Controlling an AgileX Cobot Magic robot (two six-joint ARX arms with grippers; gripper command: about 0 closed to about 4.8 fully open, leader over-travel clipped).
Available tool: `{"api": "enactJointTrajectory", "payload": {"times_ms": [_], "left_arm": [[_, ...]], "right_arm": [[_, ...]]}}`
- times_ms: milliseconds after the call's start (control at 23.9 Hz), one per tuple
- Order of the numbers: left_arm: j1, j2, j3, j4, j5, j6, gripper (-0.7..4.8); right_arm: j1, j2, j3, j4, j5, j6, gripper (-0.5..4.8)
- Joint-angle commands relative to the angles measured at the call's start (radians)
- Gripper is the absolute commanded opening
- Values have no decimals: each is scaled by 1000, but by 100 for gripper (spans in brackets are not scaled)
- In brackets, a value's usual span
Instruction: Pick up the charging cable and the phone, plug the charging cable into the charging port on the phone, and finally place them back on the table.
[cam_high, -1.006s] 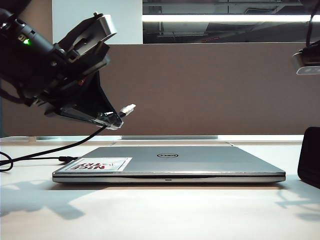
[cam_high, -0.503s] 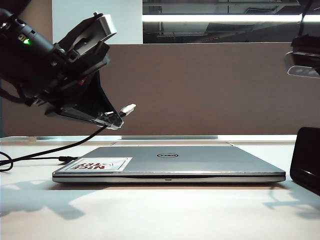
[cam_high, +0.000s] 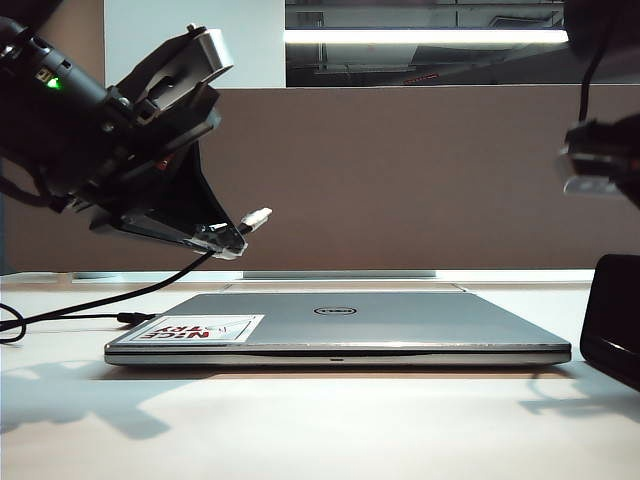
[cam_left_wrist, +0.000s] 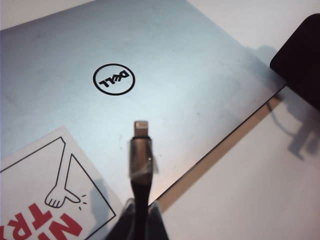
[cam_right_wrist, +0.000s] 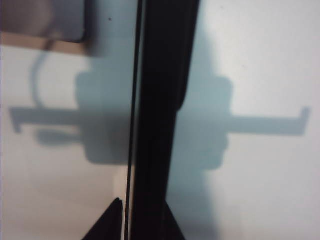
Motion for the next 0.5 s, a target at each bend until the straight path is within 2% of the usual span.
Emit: {"api": "enactJointTrajectory", "payload": {"times_ms": [42, 126, 168, 335, 503], "left_arm": [[0, -2, 3, 12, 1, -2, -7], [0, -2, 3, 12, 1, -3, -7], [0, -2, 3, 11, 1, -3, -7], [-18, -2, 3, -15, 1, -11, -7], [-61, -2, 0, -37, 2, -47, -6]], "right_arm": [[2, 52, 3, 30, -4, 0, 106], [2, 73, 3, 32, -4, 0, 76], [2, 83, 4, 31, -4, 0, -14], [2, 65, 39, 8, -12, 0, -6], [2, 22, 92, 32, -109, 1, -6]]}}
